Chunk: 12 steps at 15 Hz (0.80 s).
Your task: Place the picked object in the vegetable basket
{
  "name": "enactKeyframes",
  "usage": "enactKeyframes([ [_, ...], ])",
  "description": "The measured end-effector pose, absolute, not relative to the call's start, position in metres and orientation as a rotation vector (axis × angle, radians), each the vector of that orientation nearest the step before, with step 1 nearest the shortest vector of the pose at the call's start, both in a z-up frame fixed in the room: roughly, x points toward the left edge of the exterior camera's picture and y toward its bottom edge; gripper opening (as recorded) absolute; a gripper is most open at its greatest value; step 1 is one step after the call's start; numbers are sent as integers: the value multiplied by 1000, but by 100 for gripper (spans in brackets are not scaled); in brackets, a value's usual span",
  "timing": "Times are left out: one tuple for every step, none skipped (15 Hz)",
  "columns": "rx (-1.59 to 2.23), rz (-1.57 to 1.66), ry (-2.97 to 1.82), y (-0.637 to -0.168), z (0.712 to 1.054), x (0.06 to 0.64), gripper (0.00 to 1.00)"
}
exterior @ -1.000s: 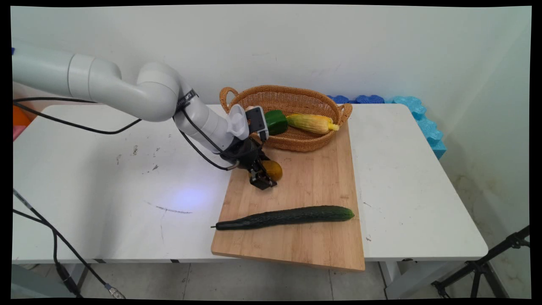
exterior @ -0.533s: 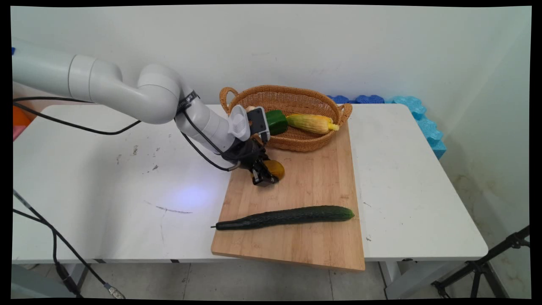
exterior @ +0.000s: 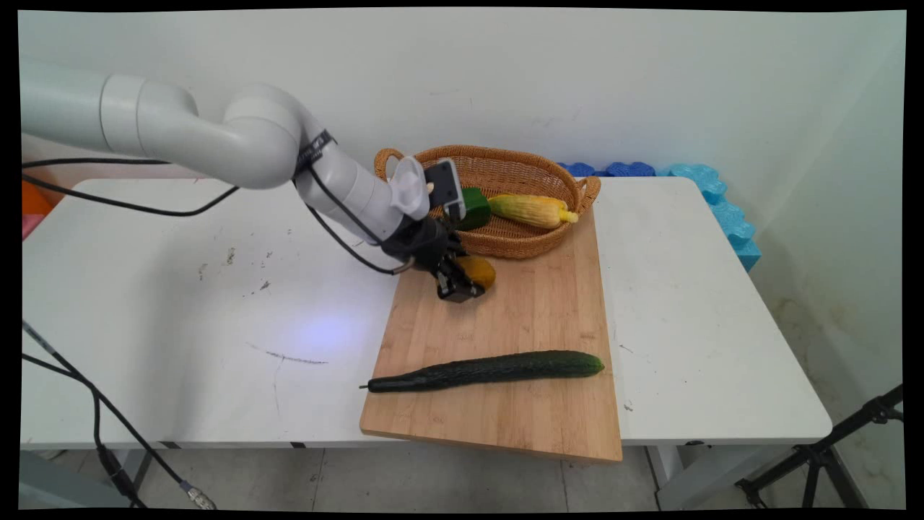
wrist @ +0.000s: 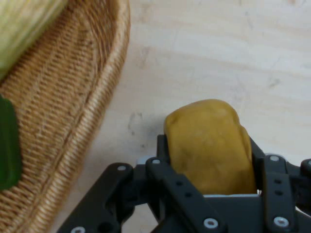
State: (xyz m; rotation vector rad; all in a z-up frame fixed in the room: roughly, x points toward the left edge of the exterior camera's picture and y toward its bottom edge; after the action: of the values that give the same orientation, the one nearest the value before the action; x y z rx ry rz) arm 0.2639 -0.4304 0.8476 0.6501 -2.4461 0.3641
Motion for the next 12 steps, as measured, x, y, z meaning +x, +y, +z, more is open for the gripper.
enactKeyframes([
  [645, 365, -2439, -432, 854, 264, 0],
  [640, 366, -2431, -436, 861, 263, 0],
  [633, 369, -2423, -439, 869, 263, 0],
  [628, 373, -2415, -444, 875, 263, 0],
  [626, 376, -2410, -447, 880, 263, 0],
  [621, 382, -2403, -451, 886, 263, 0],
  [618, 389, -2395, -457, 892, 264, 0],
  [615, 399, -2388, -464, 898, 265, 0],
  [614, 409, -2383, -471, 902, 266, 0],
  [613, 416, -2379, -476, 905, 267, 0],
  [614, 426, -2374, -483, 908, 268, 0],
  [614, 440, -2370, -492, 911, 269, 0],
])
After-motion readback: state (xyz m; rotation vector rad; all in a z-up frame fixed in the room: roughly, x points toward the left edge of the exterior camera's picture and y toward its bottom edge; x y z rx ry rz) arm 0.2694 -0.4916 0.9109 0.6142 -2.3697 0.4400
